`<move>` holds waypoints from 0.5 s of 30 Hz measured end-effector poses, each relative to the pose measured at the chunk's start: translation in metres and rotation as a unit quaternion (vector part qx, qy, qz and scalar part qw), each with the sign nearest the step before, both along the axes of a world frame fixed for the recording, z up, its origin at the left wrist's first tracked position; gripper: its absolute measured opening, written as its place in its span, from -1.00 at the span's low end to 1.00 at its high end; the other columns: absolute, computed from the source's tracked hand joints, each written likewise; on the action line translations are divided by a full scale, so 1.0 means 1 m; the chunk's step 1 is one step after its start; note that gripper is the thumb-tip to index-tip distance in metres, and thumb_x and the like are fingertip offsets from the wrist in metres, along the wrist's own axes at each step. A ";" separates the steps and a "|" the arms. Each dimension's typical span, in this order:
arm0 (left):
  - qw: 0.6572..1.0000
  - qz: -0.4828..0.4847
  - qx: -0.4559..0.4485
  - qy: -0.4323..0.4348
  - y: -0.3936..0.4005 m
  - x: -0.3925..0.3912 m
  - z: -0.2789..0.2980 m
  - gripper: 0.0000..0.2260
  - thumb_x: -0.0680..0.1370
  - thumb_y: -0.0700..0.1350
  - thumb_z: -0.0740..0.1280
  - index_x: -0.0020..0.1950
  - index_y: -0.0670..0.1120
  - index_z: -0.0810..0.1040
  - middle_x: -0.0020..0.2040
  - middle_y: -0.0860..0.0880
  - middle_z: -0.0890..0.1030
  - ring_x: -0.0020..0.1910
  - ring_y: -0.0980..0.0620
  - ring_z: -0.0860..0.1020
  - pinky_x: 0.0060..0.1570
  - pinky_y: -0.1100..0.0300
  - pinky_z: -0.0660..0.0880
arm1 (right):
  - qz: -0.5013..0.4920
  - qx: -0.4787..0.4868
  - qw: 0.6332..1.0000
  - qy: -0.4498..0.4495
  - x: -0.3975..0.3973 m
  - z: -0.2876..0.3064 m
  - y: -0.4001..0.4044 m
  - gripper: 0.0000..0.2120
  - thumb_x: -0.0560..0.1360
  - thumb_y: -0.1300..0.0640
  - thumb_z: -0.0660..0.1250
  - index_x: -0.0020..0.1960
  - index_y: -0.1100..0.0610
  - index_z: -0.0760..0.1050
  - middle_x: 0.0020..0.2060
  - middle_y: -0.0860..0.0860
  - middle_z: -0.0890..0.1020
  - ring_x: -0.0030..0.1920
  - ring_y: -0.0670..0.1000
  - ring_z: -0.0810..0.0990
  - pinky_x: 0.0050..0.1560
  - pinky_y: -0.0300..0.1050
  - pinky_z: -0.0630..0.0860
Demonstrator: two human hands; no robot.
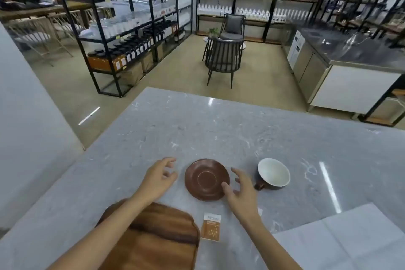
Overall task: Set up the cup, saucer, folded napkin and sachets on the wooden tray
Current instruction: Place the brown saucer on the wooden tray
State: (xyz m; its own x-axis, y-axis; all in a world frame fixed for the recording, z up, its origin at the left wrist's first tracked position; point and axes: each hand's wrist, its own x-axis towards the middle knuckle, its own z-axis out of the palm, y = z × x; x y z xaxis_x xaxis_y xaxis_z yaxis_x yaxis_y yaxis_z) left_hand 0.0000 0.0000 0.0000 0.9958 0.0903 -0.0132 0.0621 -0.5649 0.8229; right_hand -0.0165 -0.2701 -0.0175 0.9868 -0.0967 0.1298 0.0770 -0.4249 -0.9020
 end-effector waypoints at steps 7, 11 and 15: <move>0.996 -0.020 0.018 0.088 -0.023 0.017 -0.030 -0.44 0.53 0.01 0.48 0.50 0.05 0.38 0.24 0.04 0.51 -0.04 0.15 0.60 0.01 0.24 0.57 | 0.006 -0.045 0.997 0.061 0.019 -0.022 -0.002 -0.44 0.47 0.19 0.50 0.44 0.08 0.45 0.25 -0.10 0.53 0.25 0.01 0.58 0.31 0.04 0.54; 0.994 -0.046 0.036 0.088 -0.028 0.024 -0.040 -0.41 0.49 -0.07 0.53 0.48 0.02 0.41 0.21 0.03 0.56 -0.10 0.16 0.62 -0.13 0.48 0.46 | 0.015 -0.032 0.996 0.086 0.022 -0.029 -0.004 -0.48 0.47 0.24 0.46 0.40 0.02 0.49 0.17 -0.07 0.63 0.06 -0.12 0.67 0.12 -0.06 0.65; 0.994 -0.049 -0.007 0.097 -0.030 0.027 -0.047 -0.44 0.49 -0.14 0.52 0.46 0.06 0.44 0.18 -0.04 0.60 -0.09 0.04 0.67 0.05 0.17 0.62 | 0.018 -0.030 0.995 0.097 0.025 -0.031 -0.002 -0.51 0.47 0.25 0.44 0.38 0.00 0.53 0.13 -0.09 0.66 -0.06 -0.15 0.71 0.03 -0.20 0.67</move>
State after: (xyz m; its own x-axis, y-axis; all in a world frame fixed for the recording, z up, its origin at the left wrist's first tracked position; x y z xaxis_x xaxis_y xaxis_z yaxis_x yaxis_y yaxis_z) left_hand 0.0273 -0.0300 -0.0470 0.9785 -0.0092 -0.2059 0.1648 -0.5652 0.8083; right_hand 0.0085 -0.2723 -0.0485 0.9965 -0.0592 -0.0591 -0.0802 -0.4782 -0.8746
